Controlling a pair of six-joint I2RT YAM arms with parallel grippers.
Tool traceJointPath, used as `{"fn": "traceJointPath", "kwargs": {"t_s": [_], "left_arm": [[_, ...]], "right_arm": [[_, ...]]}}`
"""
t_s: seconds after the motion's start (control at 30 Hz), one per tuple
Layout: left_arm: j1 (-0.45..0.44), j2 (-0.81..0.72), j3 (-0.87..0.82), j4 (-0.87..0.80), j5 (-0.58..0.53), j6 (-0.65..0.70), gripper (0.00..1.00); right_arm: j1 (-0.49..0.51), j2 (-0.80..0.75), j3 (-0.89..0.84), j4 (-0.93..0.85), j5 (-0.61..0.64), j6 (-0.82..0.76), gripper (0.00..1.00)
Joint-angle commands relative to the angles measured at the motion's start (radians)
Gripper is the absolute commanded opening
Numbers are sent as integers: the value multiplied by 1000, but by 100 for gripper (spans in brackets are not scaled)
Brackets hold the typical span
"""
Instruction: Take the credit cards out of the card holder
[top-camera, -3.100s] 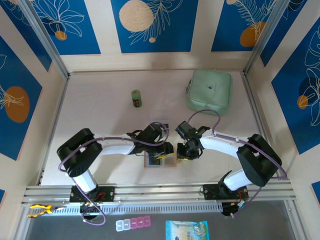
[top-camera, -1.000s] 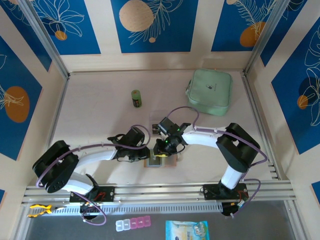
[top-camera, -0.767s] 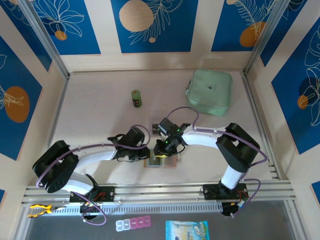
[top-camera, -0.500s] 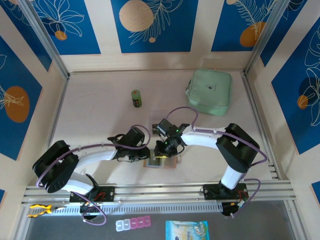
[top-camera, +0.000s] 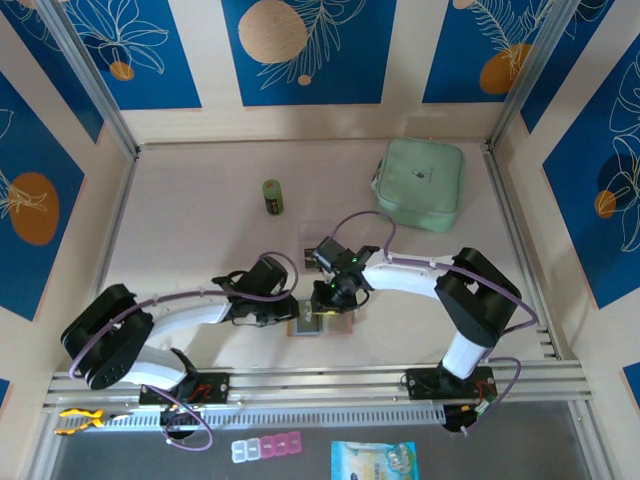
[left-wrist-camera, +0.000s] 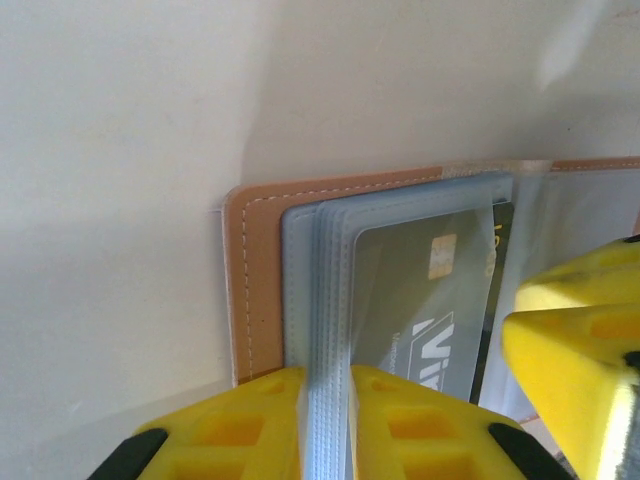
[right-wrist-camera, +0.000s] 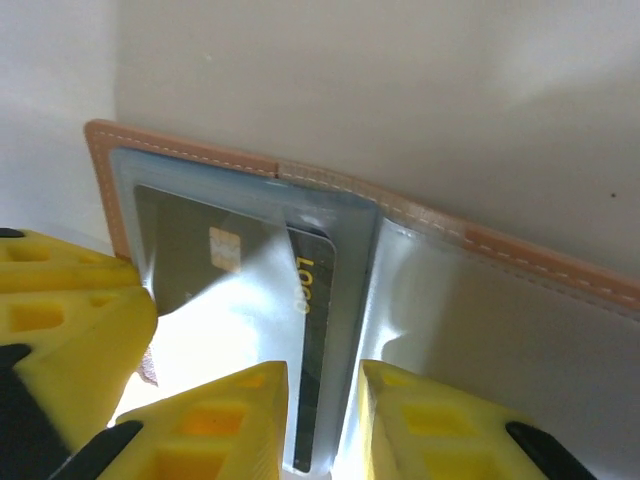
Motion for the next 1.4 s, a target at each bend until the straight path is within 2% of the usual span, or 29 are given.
{"fn": "traceJointPath", "kwargs": {"t_s": [0.0, 0.27, 0.53, 1.2, 1.37], "left_arm": [[5, -31, -22, -45, 10, -21, 18], [7, -50, 17, -80, -7, -9, 19], [7, -19, 8, -8, 29, -20, 20], [7, 18, -9, -40, 15, -12, 14], [7, 20, -8, -39, 16, -12, 14]], "right_arm": [[3, -36, -10, 18, -37, 11, 27], [-1, -44, -29, 50, -68, 27, 27], [-3, -36, -38, 60, -78, 31, 27], [-6, -9, -85, 134, -115, 57, 27], [-5, -1, -98, 161, -129, 66, 23]]}}
